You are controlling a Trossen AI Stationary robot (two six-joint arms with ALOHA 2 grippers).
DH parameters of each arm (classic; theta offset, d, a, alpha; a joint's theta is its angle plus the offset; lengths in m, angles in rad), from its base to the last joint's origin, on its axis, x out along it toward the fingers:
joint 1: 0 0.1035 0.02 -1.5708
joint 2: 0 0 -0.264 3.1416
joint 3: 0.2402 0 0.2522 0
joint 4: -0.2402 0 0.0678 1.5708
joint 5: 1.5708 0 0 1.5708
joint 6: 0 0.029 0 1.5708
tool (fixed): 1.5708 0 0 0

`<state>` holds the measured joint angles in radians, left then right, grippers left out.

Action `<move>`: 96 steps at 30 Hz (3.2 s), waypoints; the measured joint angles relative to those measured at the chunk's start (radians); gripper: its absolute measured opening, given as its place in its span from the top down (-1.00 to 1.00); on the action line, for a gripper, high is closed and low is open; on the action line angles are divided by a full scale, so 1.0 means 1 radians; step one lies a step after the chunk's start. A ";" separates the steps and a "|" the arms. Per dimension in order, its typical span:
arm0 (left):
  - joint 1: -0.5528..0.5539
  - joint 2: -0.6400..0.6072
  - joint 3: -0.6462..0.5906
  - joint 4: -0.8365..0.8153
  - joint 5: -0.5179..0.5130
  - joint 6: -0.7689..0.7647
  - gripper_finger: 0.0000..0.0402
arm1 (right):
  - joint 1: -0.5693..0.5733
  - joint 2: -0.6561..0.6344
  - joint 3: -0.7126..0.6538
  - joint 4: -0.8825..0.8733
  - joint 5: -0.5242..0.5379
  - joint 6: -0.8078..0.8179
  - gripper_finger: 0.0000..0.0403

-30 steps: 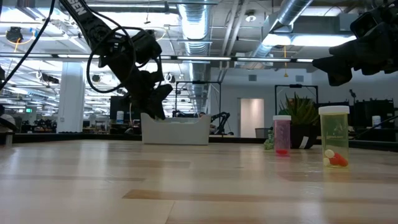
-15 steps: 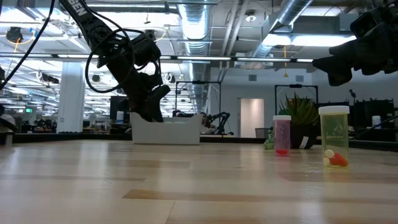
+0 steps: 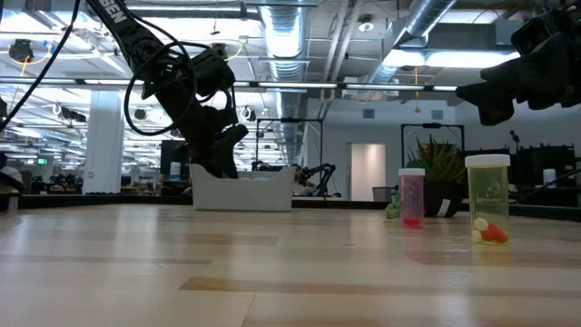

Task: Pick and place pill bottles into a basket
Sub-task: Put the top yellow pill bottle into the gray container, then put the pink pill bottle into the gray container

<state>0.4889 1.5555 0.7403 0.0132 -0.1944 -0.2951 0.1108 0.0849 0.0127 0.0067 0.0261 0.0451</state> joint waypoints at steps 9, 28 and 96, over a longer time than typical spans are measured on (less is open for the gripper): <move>0.000 0.000 -0.001 0.000 0.001 0.016 0.45 | 0.000 0.000 0.000 0.000 0.000 0.000 -0.14; 0.000 0.000 -0.001 0.000 0.032 0.026 0.45 | 0.000 0.000 0.000 0.000 0.000 0.000 -0.14; -0.621 -0.720 -0.338 0.433 0.089 0.356 -0.04 | 0.000 0.000 0.000 0.000 0.000 0.000 -0.14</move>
<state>-0.1317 0.8351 0.4026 0.4458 -0.1053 0.0609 0.1108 0.0849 0.0124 0.0067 0.0261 0.0452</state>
